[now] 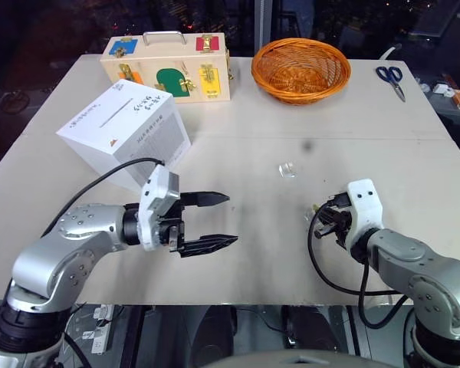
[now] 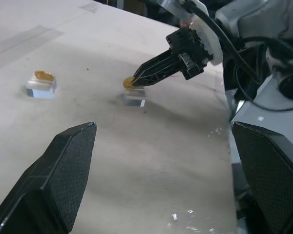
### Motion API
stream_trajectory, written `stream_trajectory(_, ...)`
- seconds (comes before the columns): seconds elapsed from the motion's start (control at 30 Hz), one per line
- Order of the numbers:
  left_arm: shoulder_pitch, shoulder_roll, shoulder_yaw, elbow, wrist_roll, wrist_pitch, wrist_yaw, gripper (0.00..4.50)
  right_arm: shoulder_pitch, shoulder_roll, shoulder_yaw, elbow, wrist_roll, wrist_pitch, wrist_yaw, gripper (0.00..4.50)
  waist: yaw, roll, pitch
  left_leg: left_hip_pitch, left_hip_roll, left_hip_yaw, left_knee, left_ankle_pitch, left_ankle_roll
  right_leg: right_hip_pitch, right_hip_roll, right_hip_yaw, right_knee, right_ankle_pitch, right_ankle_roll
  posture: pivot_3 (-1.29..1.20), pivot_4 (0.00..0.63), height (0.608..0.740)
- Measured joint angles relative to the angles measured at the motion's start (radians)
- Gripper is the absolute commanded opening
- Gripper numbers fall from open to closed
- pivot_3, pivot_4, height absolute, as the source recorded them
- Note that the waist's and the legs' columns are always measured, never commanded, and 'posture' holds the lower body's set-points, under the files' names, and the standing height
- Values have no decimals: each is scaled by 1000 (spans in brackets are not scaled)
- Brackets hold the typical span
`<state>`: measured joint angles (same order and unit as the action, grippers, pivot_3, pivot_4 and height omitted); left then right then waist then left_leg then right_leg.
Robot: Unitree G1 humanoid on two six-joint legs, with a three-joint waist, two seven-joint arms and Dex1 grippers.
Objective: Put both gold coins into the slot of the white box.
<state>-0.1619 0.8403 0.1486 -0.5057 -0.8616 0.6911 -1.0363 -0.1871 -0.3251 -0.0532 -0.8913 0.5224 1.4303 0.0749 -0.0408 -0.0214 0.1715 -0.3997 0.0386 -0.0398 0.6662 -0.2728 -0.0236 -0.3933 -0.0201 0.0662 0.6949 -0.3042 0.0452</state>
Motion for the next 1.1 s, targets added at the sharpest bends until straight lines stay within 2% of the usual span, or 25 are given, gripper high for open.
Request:
stream_trajectory(0.1, -71, -8, -1, 12, -64, 61, 32, 4500, 8, 27, -91, -14, 75, -71, 93, 49, 2, 0, 1, -1, 0, -1, 0, 0, 0, 0, 0, -1, 0, 0, 0, 0, 150, 726)
stream_trajectory(0.23, -174, -8, -12, 46, -149, 141, 24, 3285, -22, 38, -201, -40, 217, -109, 191, 0, -1, 0, 1, 0, 0, 0, 0, 0, 0, 0, 0, -1, 0, 0, 0, 0, 150, 726)
stream_trajectory(0.27, -203, -16, -30, 63, -151, 149, 18, 2799, -24, 32, -229, -41, 260, -112, 209, 0, -2, 0, 1, 0, 0, 0, 0, 0, 0, 1, 0, 0, 0, 0, 0, 0, 150, 726)
stream_trajectory(0.43, -358, -101, -126, 166, -122, 156, 3, 2799, -84, -52, -322, -26, 545, -139, 253, 0, -2, 1, 2, 0, 0, 0, 0, 0, 0, 1, 0, -1, 0, 0, 0, 0, 150, 726)
stream_trajectory(0.53, -418, -125, -159, 215, -105, 155, -34, 2001, -90, -144, -327, 0, 672, -159, 242, 0, -2, 1, 2, -1, 0, 0, 0, 0, 0, 0, 0, 0, 0, 0, 0, 0, 150, 726)
stream_trajectory(0.6, -432, -126, -170, 223, -86, 149, -64, 1157, -91, -194, -326, 2, 746, -188, 228, 0, -4, 1, 2, 0, 0, 0, 0, 0, 0, 0, 0, 0, 0, 0, 0, 0, 150, 726)
stream_trajectory(0.73, -436, -129, -197, 243, -61, 137, -124, 1157, -80, -283, -304, 7, 866, -264, 176, 0, -1, 1, 2, -1, 0, 0, 0, 0, 0, 0, 0, 0, 0, 0, 0, 0, 150, 726)
stream_trajectory(1.1, -472, -166, -241, 253, 4, 95, -216, 1157, -107, -471, -183, -5, 1007, -433, 68, 0, 0, 0, 2, -2, 0, -1, 1, 0, 0, 0, 0, -1, 0, 0, 0, 0, 150, 726)
